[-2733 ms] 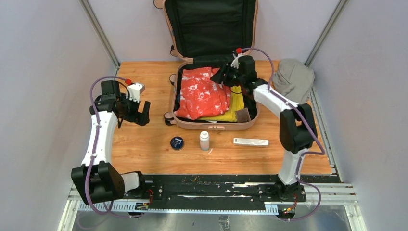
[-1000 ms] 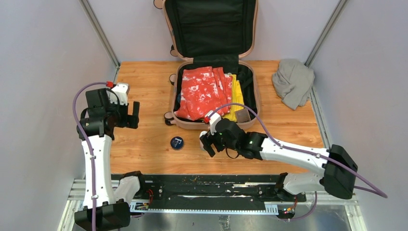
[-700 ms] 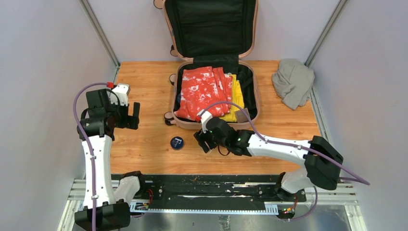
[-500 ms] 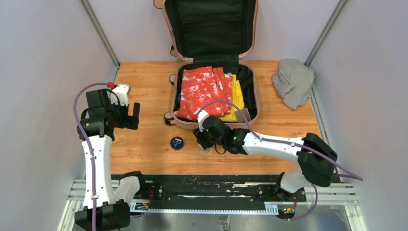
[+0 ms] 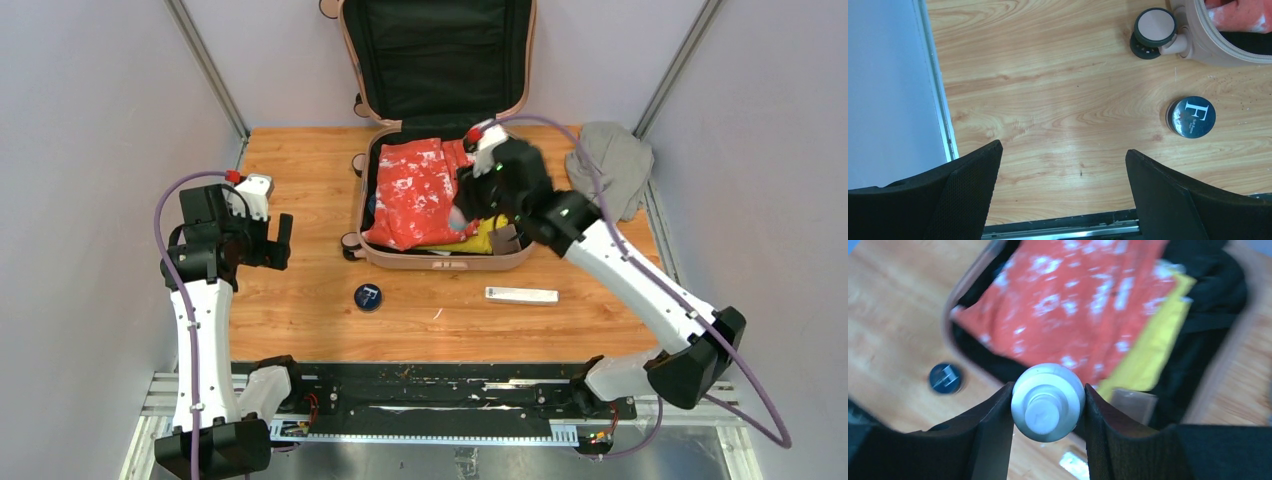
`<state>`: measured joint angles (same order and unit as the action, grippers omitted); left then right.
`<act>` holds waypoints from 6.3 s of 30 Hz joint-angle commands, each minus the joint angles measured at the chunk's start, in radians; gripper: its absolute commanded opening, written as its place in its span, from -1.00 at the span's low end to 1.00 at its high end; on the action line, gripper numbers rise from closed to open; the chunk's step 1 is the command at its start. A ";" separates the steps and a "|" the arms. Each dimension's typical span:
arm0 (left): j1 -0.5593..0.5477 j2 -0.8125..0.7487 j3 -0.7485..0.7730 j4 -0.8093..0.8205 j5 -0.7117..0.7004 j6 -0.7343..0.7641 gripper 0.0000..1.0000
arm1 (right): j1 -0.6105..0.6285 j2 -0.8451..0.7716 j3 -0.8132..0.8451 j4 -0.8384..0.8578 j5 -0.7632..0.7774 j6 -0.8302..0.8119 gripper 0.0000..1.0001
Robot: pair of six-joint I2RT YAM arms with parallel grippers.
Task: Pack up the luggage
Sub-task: Pick up the makeup from the center of the board, then place the makeup in the luggage, then pick up the makeup from the center of the board, then place the makeup in the luggage.
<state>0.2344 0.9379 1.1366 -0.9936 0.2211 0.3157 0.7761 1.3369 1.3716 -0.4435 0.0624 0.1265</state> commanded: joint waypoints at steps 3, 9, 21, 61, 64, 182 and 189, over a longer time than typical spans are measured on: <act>0.006 0.009 -0.018 -0.011 0.038 0.014 1.00 | -0.280 0.117 0.156 -0.260 -0.113 -0.040 -1.00; 0.005 0.031 -0.012 -0.011 0.034 0.038 1.00 | -0.381 0.308 0.241 -0.291 -0.013 -0.102 -1.00; 0.006 0.126 -0.015 -0.008 0.066 0.087 1.00 | -0.481 0.729 0.625 -0.385 -0.086 -0.079 -1.00; 0.005 0.029 -0.017 -0.012 0.113 0.071 1.00 | -0.539 0.094 -0.081 -0.127 -0.106 0.247 1.00; 0.006 0.031 -0.011 -0.013 0.115 0.078 1.00 | -0.538 -0.059 -0.250 -0.193 -0.124 0.383 1.00; 0.005 0.123 -0.058 -0.017 0.187 0.186 1.00 | -0.490 1.010 0.947 -0.376 -0.154 -0.013 -0.84; 0.005 0.126 -0.058 -0.016 0.189 0.188 1.00 | -0.478 1.002 0.915 -0.367 -0.162 0.002 -0.23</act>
<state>0.2344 1.0595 1.0595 -1.0035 0.3901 0.4919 0.2787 2.3558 2.2845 -0.7906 -0.0971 0.1184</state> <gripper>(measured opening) 0.999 0.338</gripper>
